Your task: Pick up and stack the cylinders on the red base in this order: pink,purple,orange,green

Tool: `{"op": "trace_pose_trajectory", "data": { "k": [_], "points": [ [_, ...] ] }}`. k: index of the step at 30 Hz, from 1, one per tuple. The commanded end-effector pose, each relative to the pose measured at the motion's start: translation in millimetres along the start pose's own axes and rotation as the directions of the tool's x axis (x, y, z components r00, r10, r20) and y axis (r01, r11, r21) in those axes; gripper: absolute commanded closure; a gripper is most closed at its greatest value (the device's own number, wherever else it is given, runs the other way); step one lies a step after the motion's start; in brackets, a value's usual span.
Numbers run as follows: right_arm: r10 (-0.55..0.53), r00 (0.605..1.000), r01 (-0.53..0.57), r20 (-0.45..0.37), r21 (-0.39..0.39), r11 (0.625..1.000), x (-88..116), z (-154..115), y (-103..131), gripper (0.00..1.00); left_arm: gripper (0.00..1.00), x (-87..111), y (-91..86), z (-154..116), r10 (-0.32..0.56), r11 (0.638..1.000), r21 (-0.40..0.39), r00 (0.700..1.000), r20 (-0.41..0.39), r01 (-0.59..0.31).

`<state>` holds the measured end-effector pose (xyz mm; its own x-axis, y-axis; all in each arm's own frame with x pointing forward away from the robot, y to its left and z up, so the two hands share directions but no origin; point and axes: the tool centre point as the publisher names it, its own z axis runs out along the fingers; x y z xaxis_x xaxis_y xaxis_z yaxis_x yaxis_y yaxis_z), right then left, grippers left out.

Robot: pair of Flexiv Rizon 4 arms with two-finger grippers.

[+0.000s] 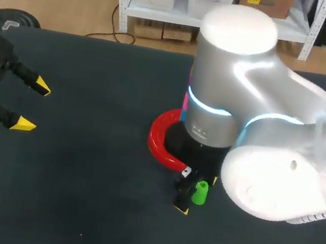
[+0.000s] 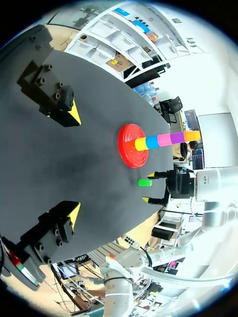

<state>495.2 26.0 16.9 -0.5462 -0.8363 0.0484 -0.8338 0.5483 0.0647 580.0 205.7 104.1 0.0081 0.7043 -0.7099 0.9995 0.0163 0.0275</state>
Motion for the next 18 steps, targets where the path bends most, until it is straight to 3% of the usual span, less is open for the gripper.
{"op": "trace_pose_trajectory", "data": {
  "k": [1,18],
  "points": [
    [0.006,1.000,-0.006,0.018,0.003,1.000,5.5,2.6,-0.4,0.00,0.00,1.2,-0.5,0.3,0.003,1.000,-0.003,1.000,0.003,-0.003],
    [0.023,0.999,-0.023,0.024,0.011,1.000,4.8,4.0,-5.6,0.00,0.00,1.2,-0.5,0.3,0.003,1.000,-0.003,1.000,0.003,-0.003]
  ]
}}
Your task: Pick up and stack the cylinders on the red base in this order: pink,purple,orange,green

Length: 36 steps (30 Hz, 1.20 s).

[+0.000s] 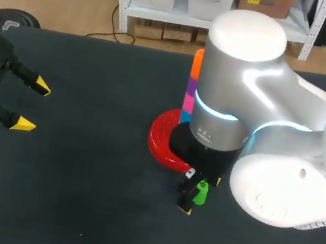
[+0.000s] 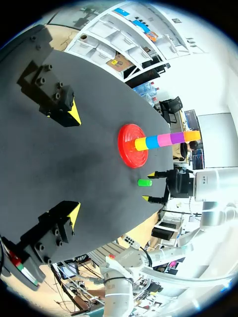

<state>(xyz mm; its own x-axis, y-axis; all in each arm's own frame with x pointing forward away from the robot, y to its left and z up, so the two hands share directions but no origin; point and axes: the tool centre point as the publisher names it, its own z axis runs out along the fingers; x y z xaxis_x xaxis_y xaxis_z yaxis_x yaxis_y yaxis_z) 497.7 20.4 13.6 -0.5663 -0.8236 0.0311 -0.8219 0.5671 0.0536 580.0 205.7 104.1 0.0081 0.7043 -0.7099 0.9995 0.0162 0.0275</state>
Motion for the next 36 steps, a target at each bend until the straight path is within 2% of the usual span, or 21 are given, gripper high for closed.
{"op": "trace_pose_trajectory", "data": {
  "k": [1,5,6,7,8,10,36],
  "points": [
    [0.001,1.000,-0.001,0.007,0.002,1.000,1.7,0.9,-0.3,0.00,0.00,1.2,-0.5,0.3,0.003,1.000,-0.003,1.000,0.003,-0.003],
    [0.000,1.000,-0.001,0.008,0.010,1.000,2.0,-0.4,-1.1,0.00,0.00,1.2,-0.5,0.3,0.003,1.000,-0.003,1.000,0.003,-0.003],
    [0.001,1.000,-0.001,0.008,0.010,1.000,2.1,-0.5,-1.1,0.24,0.00,1.2,-0.5,0.3,0.003,1.000,-0.003,1.000,0.003,-0.003],
    [0.001,1.000,-0.001,0.009,0.010,1.000,2.2,-0.5,-1.1,0.56,0.00,1.2,-0.5,0.3,0.003,1.000,-0.003,1.000,0.003,-0.003],
    [0.000,1.000,-0.001,0.010,0.009,1.000,2.3,-0.4,-1.1,0.65,0.00,1.2,-0.5,0.3,0.003,1.000,-0.003,1.000,0.003,-0.003],
    [-0.001,1.000,0.001,0.008,0.007,1.000,2.8,0.6,-0.9,1.00,0.00,1.2,-0.5,0.3,0.003,1.000,-0.003,1.000,0.003,-0.003],
    [-0.012,1.000,0.012,-0.006,-0.011,1.000,4.1,3.3,-3.1,1.00,0.00,1.2,-0.5,0.3,0.003,1.000,-0.003,1.000,0.003,-0.003]
  ]
}}
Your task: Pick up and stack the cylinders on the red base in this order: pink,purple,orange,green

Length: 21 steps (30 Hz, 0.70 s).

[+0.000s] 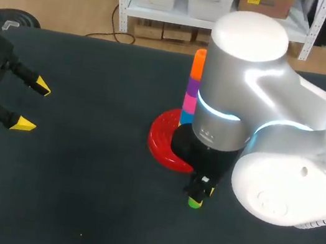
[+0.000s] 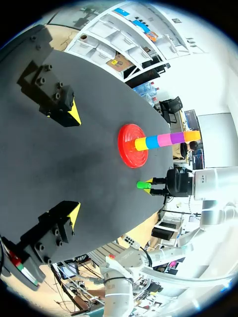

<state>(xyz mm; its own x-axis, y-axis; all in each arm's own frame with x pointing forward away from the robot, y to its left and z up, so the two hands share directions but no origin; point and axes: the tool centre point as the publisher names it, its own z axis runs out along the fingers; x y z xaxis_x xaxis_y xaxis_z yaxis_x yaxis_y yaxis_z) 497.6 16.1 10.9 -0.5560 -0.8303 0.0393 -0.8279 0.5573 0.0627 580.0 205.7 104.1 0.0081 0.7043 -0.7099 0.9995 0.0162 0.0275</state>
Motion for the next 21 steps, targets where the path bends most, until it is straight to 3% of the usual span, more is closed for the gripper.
{"op": "trace_pose_trajectory", "data": {
  "k": [1,11,12,14,15,16,21],
  "points": [
    [-0.001,1.000,0.001,0.003,-0.002,1.000,0.6,0.6,-0.7,1.00,0.00,1.2,-0.5,0.3,0.003,1.000,-0.003,1.000,0.003,-0.003],
    [0.007,1.000,-0.007,0.010,-0.008,1.000,1.7,4.0,1.1,1.00,0.00,1.2,-0.5,0.3,0.003,1.000,-0.003,1.000,0.003,-0.003],
    [0.008,1.000,-0.008,0.009,-0.007,1.000,1.7,4.1,1.3,0.90,0.00,1.2,-0.5,0.3,0.003,1.000,-0.003,1.000,0.003,-0.003],
    [0.011,1.000,-0.011,0.010,-0.007,1.000,1.9,4.3,1.8,0.54,0.00,1.2,-0.5,0.3,0.003,1.000,-0.003,1.000,0.003,-0.003],
    [0.010,1.000,-0.010,0.012,-0.004,1.000,2.1,4.4,2.1,0.20,0.00,1.2,-0.5,0.3,0.003,1.000,-0.003,1.000,0.003,-0.003],
    [0.010,1.000,-0.010,0.012,-0.003,1.000,2.1,4.2,2.3,0.00,0.00,1.2,-0.5,0.3,0.003,1.000,-0.003,1.000,0.003,-0.003],
    [0.014,1.000,-0.014,0.009,0.001,1.000,3.1,4.2,3.4,0.00,0.00,1.2,-0.5,0.3,0.003,1.000,-0.003,1.000,0.003,-0.003]
  ]
}}
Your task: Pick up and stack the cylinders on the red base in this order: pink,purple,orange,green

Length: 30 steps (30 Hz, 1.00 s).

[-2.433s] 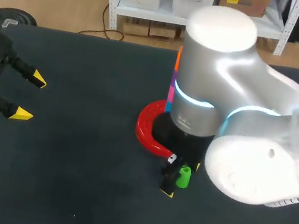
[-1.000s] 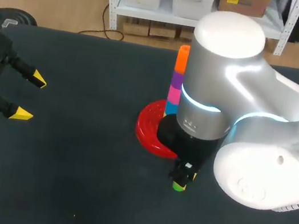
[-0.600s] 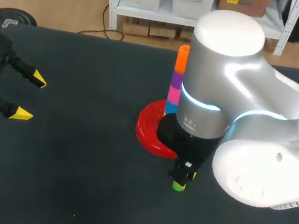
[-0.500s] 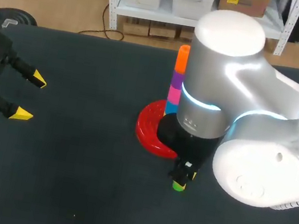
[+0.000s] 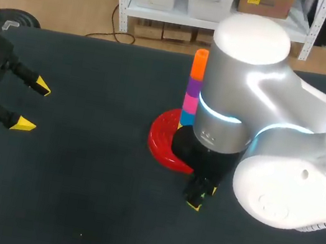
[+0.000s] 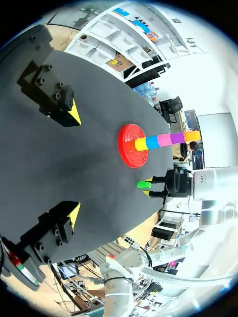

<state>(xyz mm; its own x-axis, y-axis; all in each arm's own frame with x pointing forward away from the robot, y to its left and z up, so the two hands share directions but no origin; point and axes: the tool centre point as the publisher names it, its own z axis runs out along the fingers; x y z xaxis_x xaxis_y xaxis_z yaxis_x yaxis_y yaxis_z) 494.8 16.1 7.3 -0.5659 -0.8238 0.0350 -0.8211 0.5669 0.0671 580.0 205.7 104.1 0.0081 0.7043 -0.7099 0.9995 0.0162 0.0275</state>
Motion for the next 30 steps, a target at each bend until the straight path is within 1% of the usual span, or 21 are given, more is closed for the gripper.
{"op": "trace_pose_trajectory", "data": {
  "k": [1,8,17,22,29,30],
  "points": [
    [0.002,1.000,-0.002,0.004,0.007,1.000,1.8,0.4,1.6,0.00,0.00,1.2,-0.5,0.3,0.003,1.000,-0.003,1.000,0.003,-0.003],
    [0.000,1.000,0.000,0.006,0.014,1.000,0.8,-1.1,1.7,0.00,0.00,1.2,-0.5,0.3,0.003,1.000,-0.003,1.000,0.003,-0.003],
    [-0.010,1.000,0.010,0.004,0.027,1.000,-6.5,-6.6,-3.9,0.00,0.00,1.2,-0.5,0.3,0.003,1.000,-0.003,1.000,0.003,-0.003],
    [-0.019,1.000,0.019,0.003,0.023,1.000,-10.7,-5.5,-4.0,0.00,0.00,1.2,-0.5,0.3,0.003,1.000,-0.003,1.000,0.003,-0.003],
    [-0.018,1.000,0.018,0.003,0.011,1.000,-10.4,-3.9,-3.9,0.00,0.00,1.2,-0.5,0.3,0.003,1.000,-0.003,1.000,0.003,-0.003],
    [-0.017,1.000,0.017,0.002,0.010,1.000,-10.1,-3.5,-3.8,0.07,0.00,1.2,-0.5,0.3,0.003,1.000,-0.003,1.000,0.003,-0.003]
  ]
}}
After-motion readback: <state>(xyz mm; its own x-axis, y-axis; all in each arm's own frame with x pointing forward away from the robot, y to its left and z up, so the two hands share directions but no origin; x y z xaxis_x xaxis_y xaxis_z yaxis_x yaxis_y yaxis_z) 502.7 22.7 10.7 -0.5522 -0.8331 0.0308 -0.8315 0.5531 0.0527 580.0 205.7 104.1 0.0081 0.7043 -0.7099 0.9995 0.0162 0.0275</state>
